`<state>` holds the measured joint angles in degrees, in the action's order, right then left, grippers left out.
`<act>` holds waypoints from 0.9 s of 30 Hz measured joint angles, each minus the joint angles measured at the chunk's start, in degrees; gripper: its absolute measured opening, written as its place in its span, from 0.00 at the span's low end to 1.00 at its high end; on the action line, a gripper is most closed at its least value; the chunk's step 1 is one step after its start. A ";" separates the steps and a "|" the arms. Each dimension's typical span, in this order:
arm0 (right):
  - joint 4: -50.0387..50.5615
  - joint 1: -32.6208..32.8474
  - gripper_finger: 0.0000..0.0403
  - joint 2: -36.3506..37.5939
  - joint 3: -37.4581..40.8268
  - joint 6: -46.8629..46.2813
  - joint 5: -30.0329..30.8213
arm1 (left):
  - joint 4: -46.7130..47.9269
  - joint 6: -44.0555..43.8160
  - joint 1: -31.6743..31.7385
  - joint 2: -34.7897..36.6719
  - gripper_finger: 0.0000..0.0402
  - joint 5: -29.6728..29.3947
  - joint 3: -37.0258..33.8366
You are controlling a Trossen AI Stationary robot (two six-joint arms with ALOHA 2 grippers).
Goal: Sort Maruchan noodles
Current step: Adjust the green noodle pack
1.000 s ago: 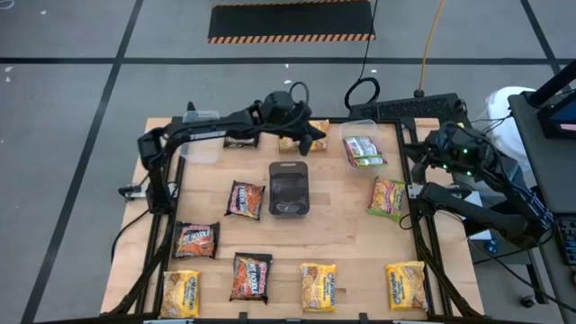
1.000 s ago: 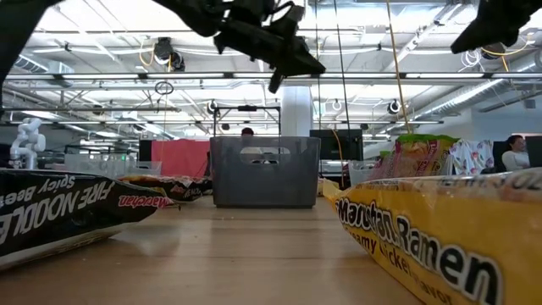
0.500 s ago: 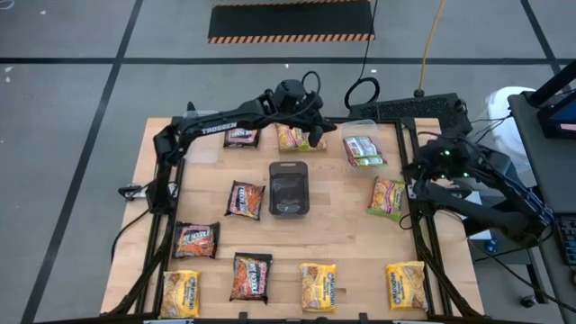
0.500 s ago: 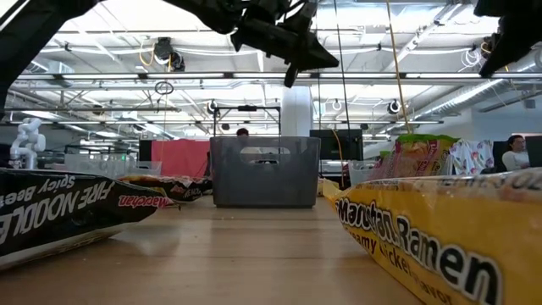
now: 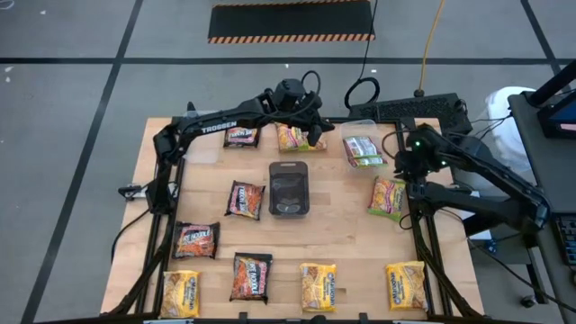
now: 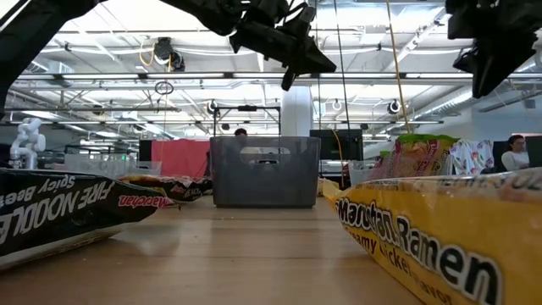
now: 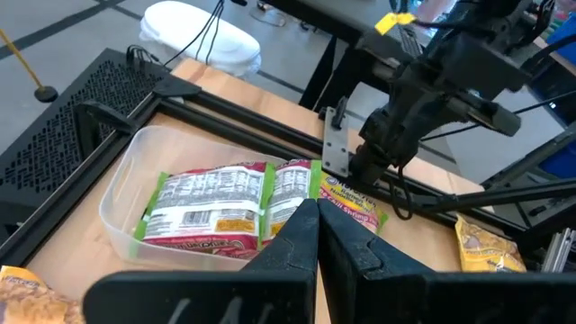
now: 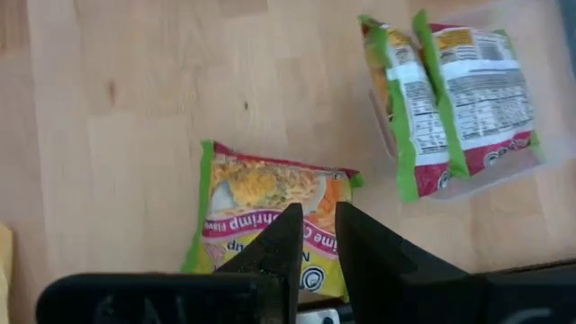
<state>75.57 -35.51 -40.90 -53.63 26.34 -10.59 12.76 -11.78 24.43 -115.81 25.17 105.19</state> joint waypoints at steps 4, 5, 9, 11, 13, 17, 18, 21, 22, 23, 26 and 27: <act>-0.02 0.00 0.16 -2.92 0.00 2.54 -0.02 | 0.02 0.24 0.00 0.00 0.01 0.00 -0.02; -0.07 0.00 0.16 -3.67 0.00 3.10 -0.02 | 0.02 0.25 0.00 0.00 0.01 0.00 -0.02; -0.42 0.02 0.16 -6.75 0.00 4.61 -0.14 | 0.00 0.27 0.04 0.00 0.01 0.00 -0.02; -0.38 0.52 0.16 -8.53 0.00 5.02 -0.07 | 0.00 0.40 0.04 0.00 0.01 -0.02 -0.04; -0.51 1.42 0.16 -10.38 0.00 5.02 0.10 | 0.00 1.00 0.04 0.00 0.01 -0.02 -0.04; -2.11 3.84 0.16 -13.77 0.02 3.63 3.49 | 0.00 1.17 0.09 0.00 0.01 -0.02 -0.07; -2.59 4.43 0.16 -14.53 0.02 3.14 4.56 | 0.00 1.17 0.09 0.00 0.01 -0.02 -0.07; -3.67 5.62 0.16 -16.11 0.02 2.60 6.34 | 0.00 1.17 0.09 0.00 0.01 -0.04 -0.07; -4.23 5.77 0.16 -16.62 0.02 2.16 6.33 | 0.00 1.17 0.09 0.00 0.01 -0.04 -0.07; -4.93 5.89 0.16 -17.05 0.02 1.51 6.40 | 0.00 1.17 0.09 0.00 0.01 -0.04 -0.07; -6.43 6.01 0.16 -18.05 0.02 0.61 7.53 | 0.00 1.17 0.09 0.00 0.01 -0.04 -0.07; -6.70 6.01 0.16 -18.42 0.07 0.56 7.78 | 0.00 1.17 0.09 0.00 0.01 -0.04 -0.07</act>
<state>68.87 -29.50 -59.32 -53.55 26.89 -2.81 12.75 -10.61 24.51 -115.81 25.12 105.12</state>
